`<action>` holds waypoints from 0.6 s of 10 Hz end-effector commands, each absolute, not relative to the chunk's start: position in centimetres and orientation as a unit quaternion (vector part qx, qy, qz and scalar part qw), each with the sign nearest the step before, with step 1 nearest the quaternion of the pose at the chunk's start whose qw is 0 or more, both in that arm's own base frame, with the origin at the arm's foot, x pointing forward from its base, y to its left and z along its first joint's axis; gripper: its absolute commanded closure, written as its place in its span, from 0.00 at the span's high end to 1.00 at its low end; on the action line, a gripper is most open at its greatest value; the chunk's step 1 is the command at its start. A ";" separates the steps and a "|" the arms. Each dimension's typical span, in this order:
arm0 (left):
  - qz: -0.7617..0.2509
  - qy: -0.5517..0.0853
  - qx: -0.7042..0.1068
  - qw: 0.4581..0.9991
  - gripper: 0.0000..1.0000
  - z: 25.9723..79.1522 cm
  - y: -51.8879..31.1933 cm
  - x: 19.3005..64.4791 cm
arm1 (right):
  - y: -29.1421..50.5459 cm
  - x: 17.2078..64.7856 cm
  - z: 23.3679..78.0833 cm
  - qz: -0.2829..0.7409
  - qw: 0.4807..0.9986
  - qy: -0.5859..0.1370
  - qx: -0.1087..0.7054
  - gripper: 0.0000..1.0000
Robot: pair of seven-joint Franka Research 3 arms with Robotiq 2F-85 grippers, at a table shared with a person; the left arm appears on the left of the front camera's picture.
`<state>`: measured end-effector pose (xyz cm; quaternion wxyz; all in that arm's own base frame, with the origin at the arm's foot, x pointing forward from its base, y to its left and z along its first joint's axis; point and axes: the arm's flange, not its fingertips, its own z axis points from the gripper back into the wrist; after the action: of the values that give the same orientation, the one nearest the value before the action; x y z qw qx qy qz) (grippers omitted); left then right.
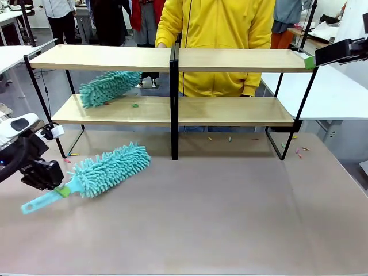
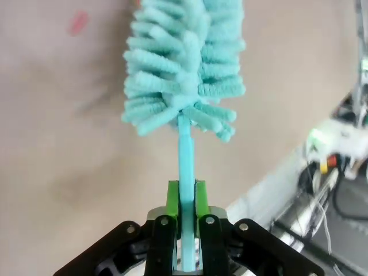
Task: Clean the shelves.
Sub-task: Clean another randomly selected level of the Shelf with the Duster.
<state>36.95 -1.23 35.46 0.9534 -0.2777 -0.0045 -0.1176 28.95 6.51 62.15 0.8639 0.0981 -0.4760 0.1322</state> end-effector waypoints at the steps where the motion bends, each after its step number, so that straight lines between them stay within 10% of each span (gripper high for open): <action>1: -0.071 -0.067 -0.299 0.949 0.12 33.5 -1.6 34.6 | 6.3 29.0 62.1 0.136 0.863 -0.476 0.099 1.00; 3: -0.104 0.008 -0.354 0.929 0.12 33.9 -0.8 34.0 | 6.3 29.0 62.1 0.136 0.863 -0.476 0.099 1.00; 6: -0.068 -0.039 -0.300 0.951 0.12 34.8 -0.6 38.1 | 6.3 29.0 62.1 0.136 0.863 -0.476 0.099 1.00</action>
<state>37.90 -0.46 34.73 0.9472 -0.3107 -0.0346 -0.0712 28.95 6.51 62.15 0.8639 0.0981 -0.4759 0.1322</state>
